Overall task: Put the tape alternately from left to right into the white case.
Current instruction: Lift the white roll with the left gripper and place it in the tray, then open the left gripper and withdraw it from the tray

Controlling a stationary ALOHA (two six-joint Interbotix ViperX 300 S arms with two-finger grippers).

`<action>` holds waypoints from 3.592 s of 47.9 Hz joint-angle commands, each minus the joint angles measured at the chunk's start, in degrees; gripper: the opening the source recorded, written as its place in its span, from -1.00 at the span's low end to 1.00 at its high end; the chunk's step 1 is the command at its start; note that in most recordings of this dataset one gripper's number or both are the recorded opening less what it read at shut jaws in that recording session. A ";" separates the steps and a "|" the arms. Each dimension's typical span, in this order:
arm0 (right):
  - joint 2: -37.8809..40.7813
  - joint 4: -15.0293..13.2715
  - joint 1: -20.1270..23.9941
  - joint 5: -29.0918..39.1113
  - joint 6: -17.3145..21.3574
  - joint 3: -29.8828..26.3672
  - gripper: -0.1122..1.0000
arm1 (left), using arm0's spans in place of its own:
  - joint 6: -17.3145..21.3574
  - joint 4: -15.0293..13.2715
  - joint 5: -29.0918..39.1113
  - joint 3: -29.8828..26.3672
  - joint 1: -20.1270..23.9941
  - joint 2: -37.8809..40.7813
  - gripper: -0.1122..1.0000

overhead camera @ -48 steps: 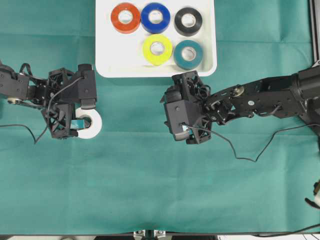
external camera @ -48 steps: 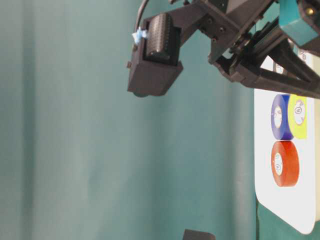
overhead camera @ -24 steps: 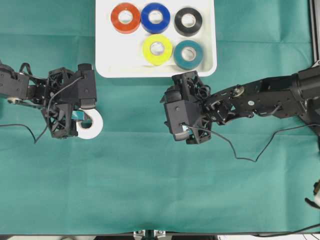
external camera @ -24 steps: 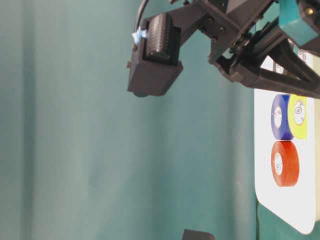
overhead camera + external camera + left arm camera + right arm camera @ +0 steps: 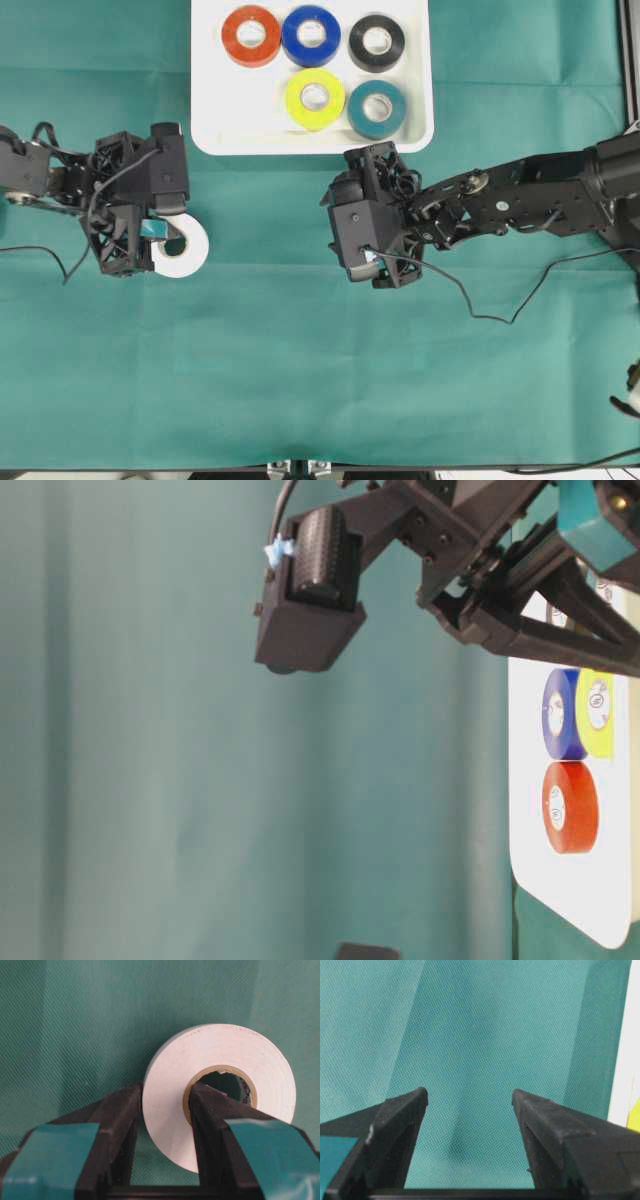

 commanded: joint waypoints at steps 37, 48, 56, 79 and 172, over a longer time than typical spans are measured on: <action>-1.76 0.09 0.18 -0.35 0.00 -0.70 0.57 | 2.02 0.26 -0.79 -2.64 3.60 -7.03 -0.85; -1.76 0.09 0.18 -0.44 0.00 -0.70 0.56 | 10.72 0.26 -1.67 -5.01 9.14 -5.36 -0.85; -1.76 0.09 0.18 -0.44 0.00 -0.62 0.57 | 16.70 0.26 -1.67 -6.86 13.62 -2.72 -0.85; -1.76 0.09 0.18 -0.44 0.00 -0.44 0.57 | 23.91 0.18 -3.60 -15.47 23.73 8.09 -0.85; -1.76 0.09 0.18 -0.35 -0.09 -0.53 0.57 | 25.14 -0.09 -2.64 -15.91 13.01 5.89 -0.14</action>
